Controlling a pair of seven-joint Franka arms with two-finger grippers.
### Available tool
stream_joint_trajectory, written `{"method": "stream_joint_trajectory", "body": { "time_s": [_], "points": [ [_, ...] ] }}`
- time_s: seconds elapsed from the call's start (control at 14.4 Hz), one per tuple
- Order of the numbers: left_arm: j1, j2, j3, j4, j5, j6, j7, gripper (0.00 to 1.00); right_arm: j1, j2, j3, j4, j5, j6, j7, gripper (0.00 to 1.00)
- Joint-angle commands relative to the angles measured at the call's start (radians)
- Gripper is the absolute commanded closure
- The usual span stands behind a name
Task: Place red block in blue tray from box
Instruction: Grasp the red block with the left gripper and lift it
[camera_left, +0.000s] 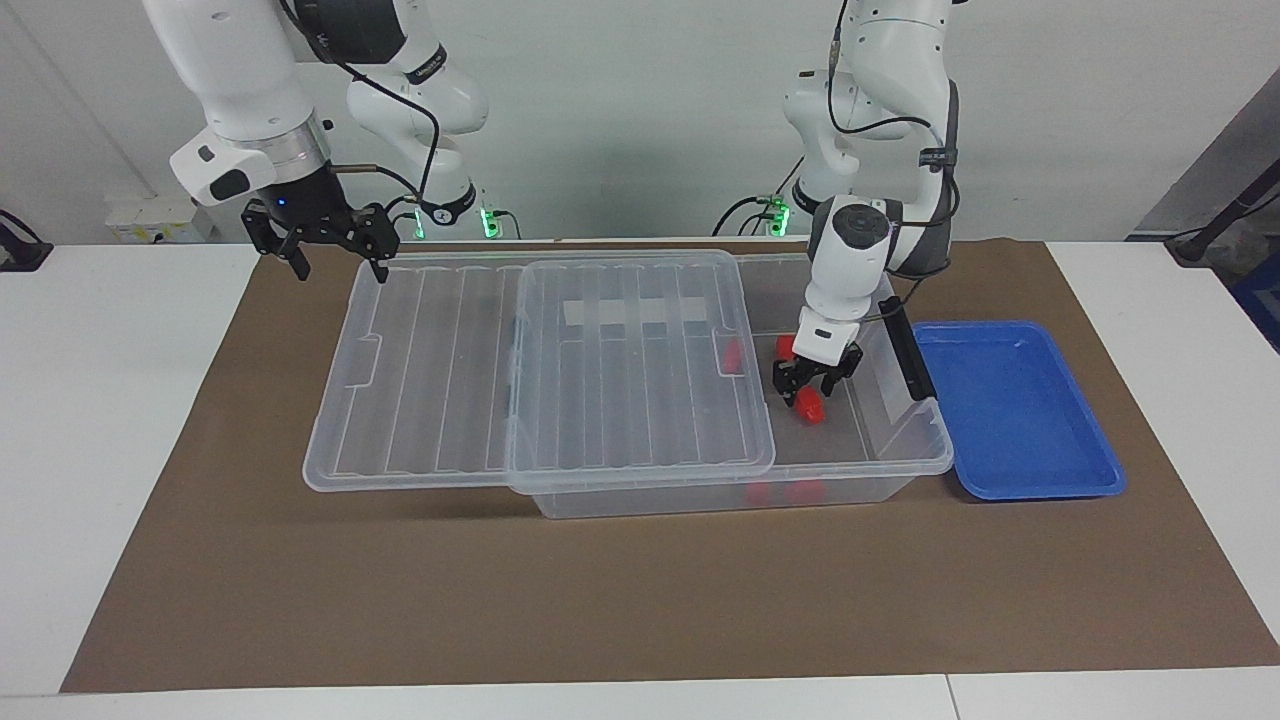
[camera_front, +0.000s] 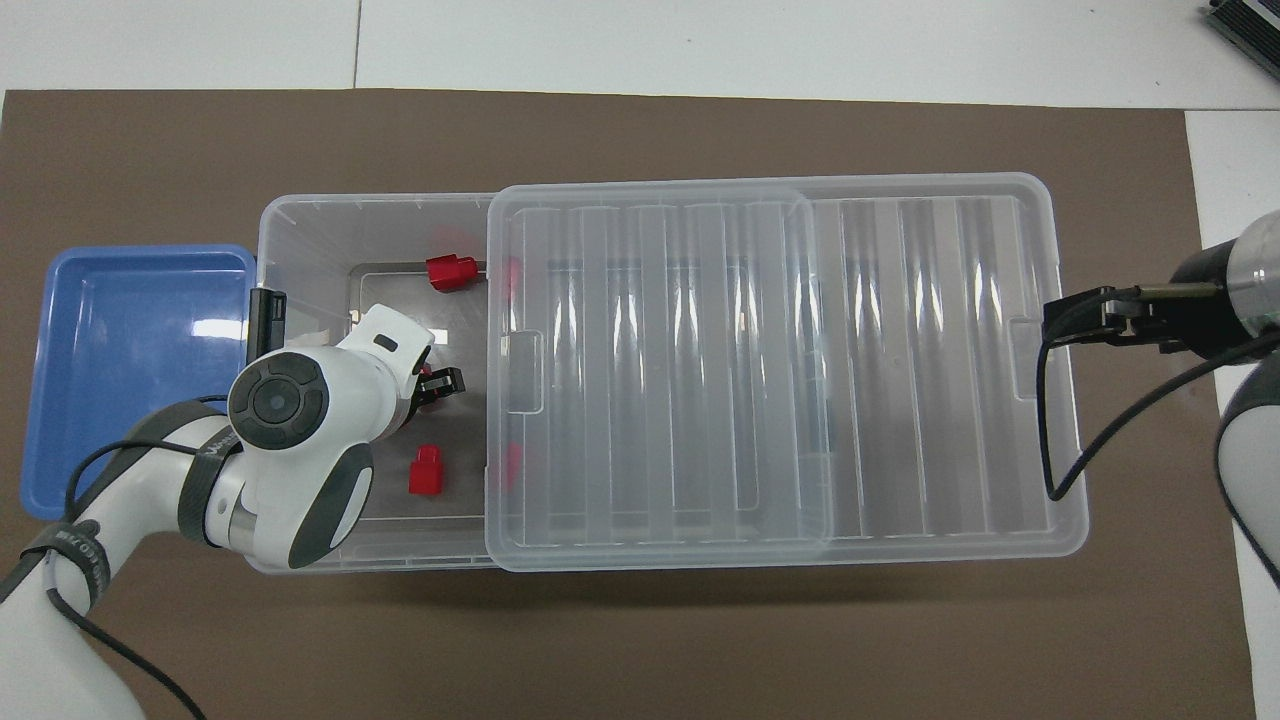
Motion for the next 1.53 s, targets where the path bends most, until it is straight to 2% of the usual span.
{"method": "stream_joint_trajectory", "body": {
  "time_s": [0.0,0.14,0.21,0.49,0.97,1.32,1.46],
  "points": [
    [-0.008,-0.004,0.005,-0.02,0.017,0.029,-0.039,0.68,-0.011,-0.001,0.007,-0.001,0.014,-0.016,0.014,0.0],
    [-0.008,-0.004,0.005,-0.02,0.017,0.029,-0.039,0.91,-0.011,-0.006,0.007,-0.012,0.014,-0.019,0.012,0.0],
    [-0.008,-0.004,0.005,-0.02,0.017,0.029,-0.039,0.98,-0.011,-0.013,0.007,-0.022,0.014,-0.019,0.012,0.0],
    [-0.008,-0.007,0.003,0.017,0.017,-0.016,-0.039,0.98,-0.011,-0.016,0.007,-0.027,0.014,-0.018,0.001,0.0],
    [-0.018,-0.045,0.003,0.271,0.017,-0.401,-0.015,1.0,-0.011,-0.019,0.007,-0.039,0.014,-0.013,0.0,0.0],
    [-0.001,-0.076,0.011,0.35,0.017,-0.537,0.05,1.0,-0.008,-0.027,0.007,-0.055,0.014,-0.001,0.0,0.0],
    [0.011,-0.09,0.018,0.412,0.012,-0.64,0.117,1.0,-0.008,-0.029,0.007,-0.055,0.014,-0.001,0.007,0.0]
  ]
}}
